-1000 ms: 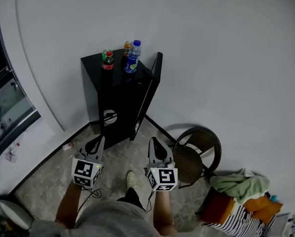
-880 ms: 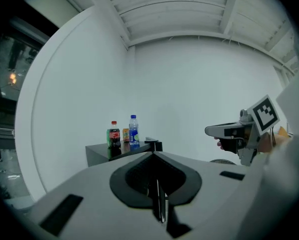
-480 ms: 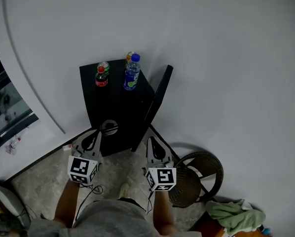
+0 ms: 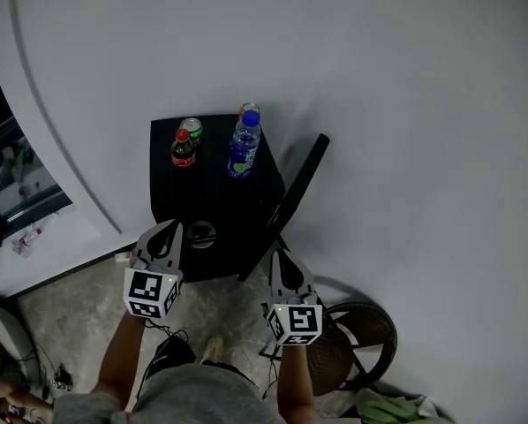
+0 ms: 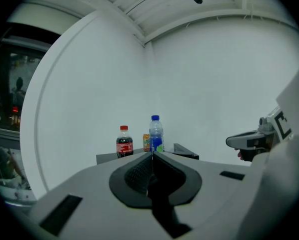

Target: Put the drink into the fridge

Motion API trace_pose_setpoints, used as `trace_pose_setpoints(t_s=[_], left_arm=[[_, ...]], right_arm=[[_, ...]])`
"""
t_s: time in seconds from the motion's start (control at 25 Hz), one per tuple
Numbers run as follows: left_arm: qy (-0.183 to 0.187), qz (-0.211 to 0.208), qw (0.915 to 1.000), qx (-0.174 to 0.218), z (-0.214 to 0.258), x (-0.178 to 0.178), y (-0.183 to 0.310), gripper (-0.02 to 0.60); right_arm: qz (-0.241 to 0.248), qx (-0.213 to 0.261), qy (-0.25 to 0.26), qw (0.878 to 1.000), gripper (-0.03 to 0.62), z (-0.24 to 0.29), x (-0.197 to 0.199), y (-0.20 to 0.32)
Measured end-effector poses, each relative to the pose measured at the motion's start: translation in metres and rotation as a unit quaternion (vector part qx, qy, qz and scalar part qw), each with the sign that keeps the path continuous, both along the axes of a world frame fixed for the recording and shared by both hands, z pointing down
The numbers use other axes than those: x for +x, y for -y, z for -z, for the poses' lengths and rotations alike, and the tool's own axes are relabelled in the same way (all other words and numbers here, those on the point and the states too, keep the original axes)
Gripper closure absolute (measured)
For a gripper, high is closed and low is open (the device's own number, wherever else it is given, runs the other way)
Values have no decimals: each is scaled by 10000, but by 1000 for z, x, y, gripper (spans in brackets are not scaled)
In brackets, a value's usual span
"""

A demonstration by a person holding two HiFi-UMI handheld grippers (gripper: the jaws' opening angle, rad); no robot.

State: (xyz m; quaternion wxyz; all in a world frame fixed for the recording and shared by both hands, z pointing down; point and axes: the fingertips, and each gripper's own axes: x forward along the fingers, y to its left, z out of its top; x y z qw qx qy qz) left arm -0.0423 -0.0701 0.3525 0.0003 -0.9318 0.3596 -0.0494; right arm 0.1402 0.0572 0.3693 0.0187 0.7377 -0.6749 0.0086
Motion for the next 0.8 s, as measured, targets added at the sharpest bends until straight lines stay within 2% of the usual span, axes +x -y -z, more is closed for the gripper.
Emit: trace_pose_setpoints(t_s=[0.2,0.4,0.8], left_arm=[[3,248,9997,-7,3,10,37,577],[9,299,9996,8,7,19,73,571],[59,179,9996,-229,-7,42,129,345]], right_arm=[[3,-72,130,9999,569,-7,14,16],[-153,-168,158,9996,569,-14,26,30],[-445,-319,146,9984,569,-17,41,54]])
